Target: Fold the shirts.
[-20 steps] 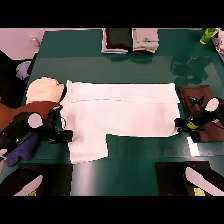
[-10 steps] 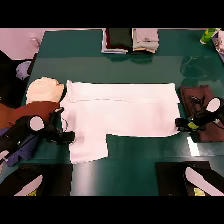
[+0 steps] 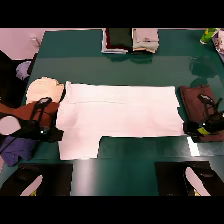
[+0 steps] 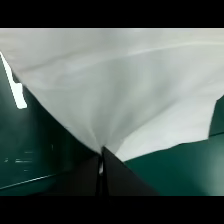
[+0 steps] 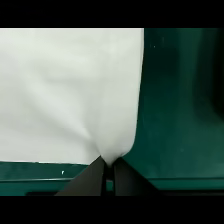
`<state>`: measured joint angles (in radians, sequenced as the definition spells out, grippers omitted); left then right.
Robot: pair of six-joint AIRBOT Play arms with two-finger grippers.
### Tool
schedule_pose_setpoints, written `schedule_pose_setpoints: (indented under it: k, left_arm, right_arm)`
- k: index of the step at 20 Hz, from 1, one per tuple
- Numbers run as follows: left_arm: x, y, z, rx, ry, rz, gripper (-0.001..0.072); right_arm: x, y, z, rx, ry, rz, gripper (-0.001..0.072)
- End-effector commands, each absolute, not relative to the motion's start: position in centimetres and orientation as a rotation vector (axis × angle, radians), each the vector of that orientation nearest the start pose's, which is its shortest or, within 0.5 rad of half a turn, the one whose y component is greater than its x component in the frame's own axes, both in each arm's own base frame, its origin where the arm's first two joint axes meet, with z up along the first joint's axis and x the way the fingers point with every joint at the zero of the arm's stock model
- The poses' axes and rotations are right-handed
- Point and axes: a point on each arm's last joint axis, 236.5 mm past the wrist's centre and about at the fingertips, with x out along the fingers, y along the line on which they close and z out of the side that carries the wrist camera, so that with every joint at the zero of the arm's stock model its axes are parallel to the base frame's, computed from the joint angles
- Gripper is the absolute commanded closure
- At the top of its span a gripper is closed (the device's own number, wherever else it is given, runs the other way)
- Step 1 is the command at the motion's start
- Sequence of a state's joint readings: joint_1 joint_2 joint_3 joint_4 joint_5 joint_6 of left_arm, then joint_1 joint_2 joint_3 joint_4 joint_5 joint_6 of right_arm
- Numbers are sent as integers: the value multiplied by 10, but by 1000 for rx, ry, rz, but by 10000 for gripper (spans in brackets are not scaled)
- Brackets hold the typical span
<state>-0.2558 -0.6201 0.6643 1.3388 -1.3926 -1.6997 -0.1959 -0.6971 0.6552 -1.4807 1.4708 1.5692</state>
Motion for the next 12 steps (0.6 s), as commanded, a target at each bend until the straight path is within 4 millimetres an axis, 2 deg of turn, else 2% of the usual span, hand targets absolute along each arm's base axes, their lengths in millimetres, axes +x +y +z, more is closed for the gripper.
schedule_pose_setpoints:
  k: [1,3,6,9,12]
  left_arm:
    - [185,-96,60,-79,1284,-305,681]
    - [212,-93,75,-46,1213,-289,680]
    - [263,-99,76,-4,1138,-291,680]
    - [336,-99,70,-24,1060,-240,680]
    - [398,-102,58,14,1035,-243,680]
  right_arm:
    - [164,-15,12,216,1462,-113,696]
    - [182,-18,29,217,1400,-120,696]
    - [222,-25,43,216,1371,-120,696]
    - [275,-35,44,221,1344,-123,696]
    - [319,-42,29,231,1387,-120,696]
